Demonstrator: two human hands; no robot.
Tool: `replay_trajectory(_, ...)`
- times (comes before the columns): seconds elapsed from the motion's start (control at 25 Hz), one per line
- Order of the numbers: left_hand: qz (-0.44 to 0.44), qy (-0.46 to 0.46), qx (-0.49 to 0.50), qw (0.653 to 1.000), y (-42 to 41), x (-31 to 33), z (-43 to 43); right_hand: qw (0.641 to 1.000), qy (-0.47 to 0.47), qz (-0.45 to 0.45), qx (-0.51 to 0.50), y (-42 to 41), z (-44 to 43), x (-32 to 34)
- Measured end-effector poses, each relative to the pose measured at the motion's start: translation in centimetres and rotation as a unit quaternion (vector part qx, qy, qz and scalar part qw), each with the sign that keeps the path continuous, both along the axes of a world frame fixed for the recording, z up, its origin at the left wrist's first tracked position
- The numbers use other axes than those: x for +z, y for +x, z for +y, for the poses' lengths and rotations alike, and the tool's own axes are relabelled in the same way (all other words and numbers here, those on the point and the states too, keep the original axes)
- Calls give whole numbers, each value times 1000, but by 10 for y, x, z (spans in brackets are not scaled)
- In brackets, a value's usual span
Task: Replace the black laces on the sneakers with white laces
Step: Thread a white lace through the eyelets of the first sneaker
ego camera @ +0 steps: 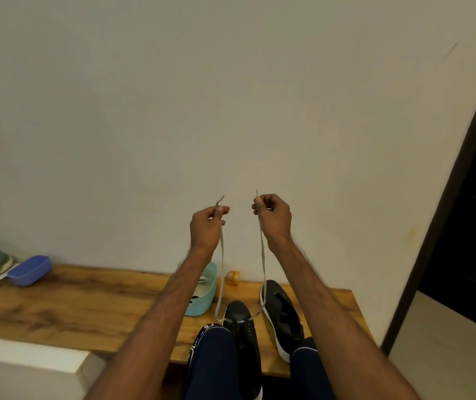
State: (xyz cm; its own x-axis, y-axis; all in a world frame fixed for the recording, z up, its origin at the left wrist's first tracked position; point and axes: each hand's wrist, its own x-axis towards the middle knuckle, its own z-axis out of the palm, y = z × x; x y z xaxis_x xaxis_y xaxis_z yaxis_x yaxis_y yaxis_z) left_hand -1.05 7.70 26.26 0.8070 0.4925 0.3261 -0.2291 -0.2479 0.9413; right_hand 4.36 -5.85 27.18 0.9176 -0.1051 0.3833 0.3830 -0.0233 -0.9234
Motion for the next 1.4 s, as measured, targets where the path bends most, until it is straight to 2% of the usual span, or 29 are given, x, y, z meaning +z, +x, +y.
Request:
replay_trajectory(0.44, -6, 16, 17, 1000, 7, 12, 11, 1000, 16, 0, 13, 14, 13, 23)
replay_trajectory(0.72, -18, 77, 30, 996, 32, 47, 17, 998, -28, -51, -6, 39, 21, 68)
replay_trajectory(0.84, -35, 74, 22, 996, 39, 57, 9, 997, -34, -61, -17, 49, 21, 73)
replay_trajectory(1.16, -30, 14, 9, 999, 61, 42, 10, 1000, -4, -2, -7, 72, 13, 60)
replay_trajectory(1.24, -22, 30, 20, 999, 68, 30, 13, 999, 15, 19, 27, 76, 11, 47)
replay_trajectory(1.32, 9, 66, 30, 997, 66, -4, 15, 996, 13, 45, 77, 71, 6, 10)
replay_trajectory(1.4, 62, 53, 36, 996, 56, -59, 12, 992, -31, 74, 95, 61, -4, -52)
